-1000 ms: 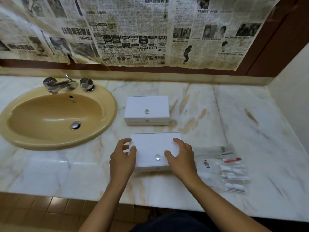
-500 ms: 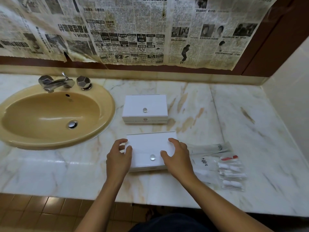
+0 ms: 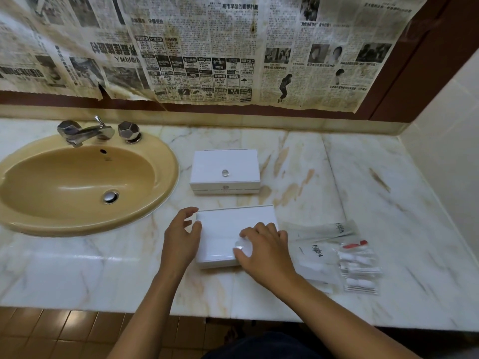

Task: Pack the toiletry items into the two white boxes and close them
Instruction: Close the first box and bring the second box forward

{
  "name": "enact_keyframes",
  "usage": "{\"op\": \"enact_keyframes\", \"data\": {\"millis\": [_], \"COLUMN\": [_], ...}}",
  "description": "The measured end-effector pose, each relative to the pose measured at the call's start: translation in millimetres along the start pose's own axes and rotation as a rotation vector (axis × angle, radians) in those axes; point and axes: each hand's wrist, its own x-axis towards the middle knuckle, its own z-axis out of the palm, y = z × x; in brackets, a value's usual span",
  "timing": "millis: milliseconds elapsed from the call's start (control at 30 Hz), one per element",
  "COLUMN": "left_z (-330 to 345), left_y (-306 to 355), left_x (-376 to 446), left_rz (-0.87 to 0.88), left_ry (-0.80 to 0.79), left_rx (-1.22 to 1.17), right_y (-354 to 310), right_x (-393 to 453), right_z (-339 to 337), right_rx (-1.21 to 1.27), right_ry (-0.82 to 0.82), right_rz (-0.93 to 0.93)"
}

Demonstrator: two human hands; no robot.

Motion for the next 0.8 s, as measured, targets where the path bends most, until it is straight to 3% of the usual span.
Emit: {"op": "enact_keyframes", "data": {"millis": [167,567,633,800], "left_z": [-7,-15,-12,-6], "left_y": [-6,-17,-15,-11], "left_x": [2,10,13,15], "left_rz": [0.059,0.121,0.127,0.128], "left_ry": [-0.086,-0.110,-0.085,-0.019], "left_rx": [-0.004,-0.139,-0.138,-0.126], "right_y": [-9,-32,-32,-17], "right_x": [7,57,62,64], "right_z": [-2,-58,-65,-80], "right_rx": [-0.016,0.006,0.015,0.199], "right_ry": [-0.065,-0.061,-0.003,0.317], "right_rz": [-0.031,0.034,0.042,0.130]}}
